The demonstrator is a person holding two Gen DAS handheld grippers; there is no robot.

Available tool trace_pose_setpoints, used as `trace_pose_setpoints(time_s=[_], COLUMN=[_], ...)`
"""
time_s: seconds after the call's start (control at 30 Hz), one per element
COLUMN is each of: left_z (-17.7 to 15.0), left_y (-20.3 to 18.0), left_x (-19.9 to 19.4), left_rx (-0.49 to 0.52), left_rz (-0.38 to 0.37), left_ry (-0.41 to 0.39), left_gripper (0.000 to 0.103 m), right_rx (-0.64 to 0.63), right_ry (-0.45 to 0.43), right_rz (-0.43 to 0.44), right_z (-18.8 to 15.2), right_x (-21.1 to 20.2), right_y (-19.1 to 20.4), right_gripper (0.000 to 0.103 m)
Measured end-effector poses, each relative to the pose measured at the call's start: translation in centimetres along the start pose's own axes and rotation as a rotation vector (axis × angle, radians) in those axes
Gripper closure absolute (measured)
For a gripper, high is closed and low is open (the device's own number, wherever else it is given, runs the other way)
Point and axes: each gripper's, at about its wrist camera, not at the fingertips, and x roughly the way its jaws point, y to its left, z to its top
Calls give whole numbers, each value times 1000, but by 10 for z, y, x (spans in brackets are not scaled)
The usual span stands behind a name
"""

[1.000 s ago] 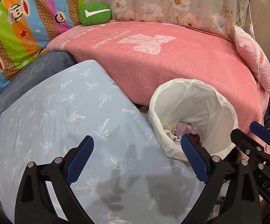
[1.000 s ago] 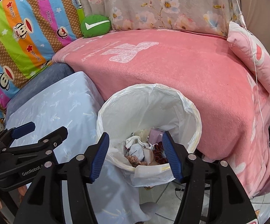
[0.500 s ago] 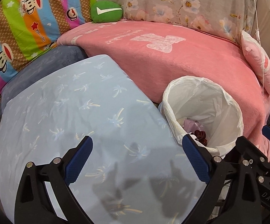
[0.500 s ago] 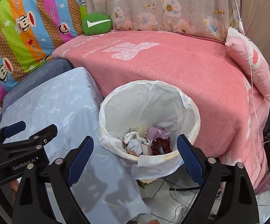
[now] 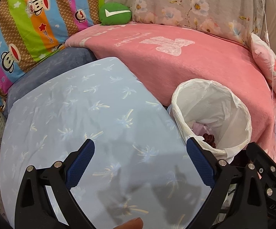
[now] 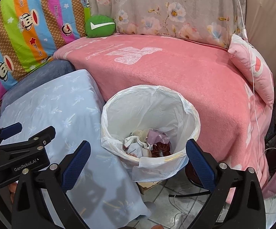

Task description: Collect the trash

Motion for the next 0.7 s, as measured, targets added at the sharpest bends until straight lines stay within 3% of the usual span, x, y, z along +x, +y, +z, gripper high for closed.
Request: trace_pose_setpoints(time_s=[0.7], left_z=[1], left_y=[-9], left_x=[-1], left_rx=[9], left_rz=[14], left_ry=[0], left_gripper=[7], right_rx=[-7], right_ry=[-2], right_rz=[-7], right_z=[-3], right_x=[-3], right_y=[-4], right_gripper=[6])
